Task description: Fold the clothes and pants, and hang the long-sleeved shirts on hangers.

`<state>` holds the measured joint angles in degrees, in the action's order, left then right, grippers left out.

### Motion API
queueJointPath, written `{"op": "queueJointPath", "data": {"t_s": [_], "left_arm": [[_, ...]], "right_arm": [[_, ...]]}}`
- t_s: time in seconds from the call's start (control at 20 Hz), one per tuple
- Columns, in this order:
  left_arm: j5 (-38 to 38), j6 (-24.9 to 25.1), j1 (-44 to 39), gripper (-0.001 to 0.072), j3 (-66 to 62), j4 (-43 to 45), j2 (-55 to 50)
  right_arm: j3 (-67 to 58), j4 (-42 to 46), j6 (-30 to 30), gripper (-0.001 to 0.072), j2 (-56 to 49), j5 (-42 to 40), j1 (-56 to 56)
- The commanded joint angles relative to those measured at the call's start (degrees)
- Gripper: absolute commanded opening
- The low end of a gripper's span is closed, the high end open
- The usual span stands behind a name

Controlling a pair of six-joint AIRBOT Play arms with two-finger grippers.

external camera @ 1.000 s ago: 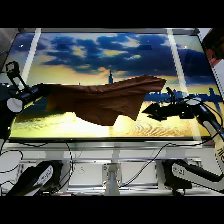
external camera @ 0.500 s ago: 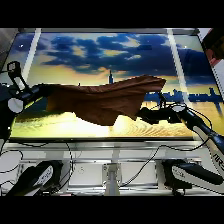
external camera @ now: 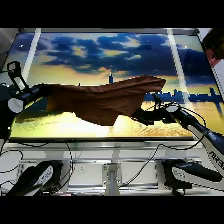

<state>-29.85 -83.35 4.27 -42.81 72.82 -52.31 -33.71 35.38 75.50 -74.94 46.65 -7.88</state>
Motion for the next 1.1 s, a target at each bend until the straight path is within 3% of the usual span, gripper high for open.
{"op": "queueJointPath", "data": {"t_s": [0.0, 0.05, 0.3, 0.4, 0.55, 0.6, 0.65, 0.7, 0.85, 1.05], "left_arm": [[0.02, 0.00, 0.00, 0.0017, 0.04, 0.00, 0.02], [0.04, 0.00, 0.00, 0.0017, 0.04, 0.02, 0.02], [0.02, 0.02, 0.00, 0.0018, 0.04, 0.02, 0.00], [0.04, 0.02, 0.00, 0.0017, 0.04, 0.02, 0.00], [0.02, 0.00, 0.00, 0.0017, 0.04, 0.02, 0.00], [0.02, 0.00, 0.00, 0.0018, 0.04, 0.02, 0.00], [0.02, 0.02, 0.00, 0.0017, 0.04, 0.00, 0.00], [0.02, 0.00, 0.00, 0.0017, 0.04, 0.00, 0.00], [0.02, -0.24, 0.00, 0.0018, 0.02, -0.04, 0.07], [0.31, -0.20, 0.00, 0.0018, -0.20, -1.07, 2.54]], "right_arm": [[-0.33, -2.64, 0.13, 0.0482, -0.59, -3.41, -0.79], [-0.33, -3.76, 0.11, 0.0443, -0.59, -4.66, -0.79], [-0.33, -5.77, 0.13, 0.0429, -0.59, -7.96, -0.79], [-0.33, -6.91, 0.11, 0.0309, -0.59, -8.17, -0.79], [-0.33, -7.10, 0.09, 0.0308, -0.59, -6.95, -0.81], [-0.33, -7.13, 0.09, 0.0237, -0.59, -6.29, -0.81], [-0.35, -7.15, 0.09, 0.0063, -0.55, -5.68, -0.79], [-0.35, -7.17, 0.02, 0.0021, -0.55, -5.22, -0.79], [-0.72, -7.04, -0.20, 0.0021, -0.39, -3.74, -0.79], [-7.32, -6.49, -6.05, 0.0020, 3.34, 0.35, -0.68]]}}
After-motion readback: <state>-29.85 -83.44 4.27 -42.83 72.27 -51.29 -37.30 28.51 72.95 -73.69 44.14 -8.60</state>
